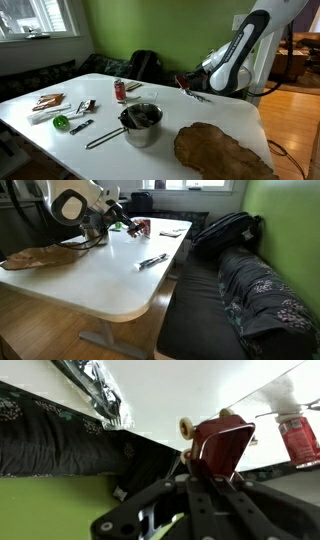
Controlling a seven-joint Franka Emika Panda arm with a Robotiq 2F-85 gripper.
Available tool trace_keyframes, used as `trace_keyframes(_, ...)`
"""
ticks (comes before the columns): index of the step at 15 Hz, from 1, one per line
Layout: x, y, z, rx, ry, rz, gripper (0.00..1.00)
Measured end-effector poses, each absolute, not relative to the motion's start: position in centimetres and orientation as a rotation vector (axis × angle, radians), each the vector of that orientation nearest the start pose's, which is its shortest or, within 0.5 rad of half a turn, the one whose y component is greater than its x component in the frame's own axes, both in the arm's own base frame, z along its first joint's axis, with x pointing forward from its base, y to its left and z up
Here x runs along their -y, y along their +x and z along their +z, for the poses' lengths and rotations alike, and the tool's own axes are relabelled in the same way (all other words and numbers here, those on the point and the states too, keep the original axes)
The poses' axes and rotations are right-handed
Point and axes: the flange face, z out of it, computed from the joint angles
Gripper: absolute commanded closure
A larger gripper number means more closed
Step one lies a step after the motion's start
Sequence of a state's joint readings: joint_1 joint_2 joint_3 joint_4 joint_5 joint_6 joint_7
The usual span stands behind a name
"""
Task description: Put the toy cart in the key bowl
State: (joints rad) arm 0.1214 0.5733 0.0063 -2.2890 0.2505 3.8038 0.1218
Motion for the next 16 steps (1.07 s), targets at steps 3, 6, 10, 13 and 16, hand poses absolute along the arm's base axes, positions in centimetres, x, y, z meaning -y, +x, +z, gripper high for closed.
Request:
trace_keyframes(3, -4.5, 55.3, 21.8, -0.390, -2.676, -1.413, 0.95)
trace_keyframes(6, -4.4, 55.5, 21.9, -0.391, -2.674, -1.420, 0.99)
trace_keyframes(10, -5.6, 55.7, 21.3, -0.388, -2.743, -1.225, 0.99)
trace_keyframes(13, -5.4, 53.8, 21.7, -0.376, -2.856, -1.009, 0.99)
trace_keyframes(16, -4.5, 50.2, 23.8, -0.350, -2.941, -0.852, 0.99)
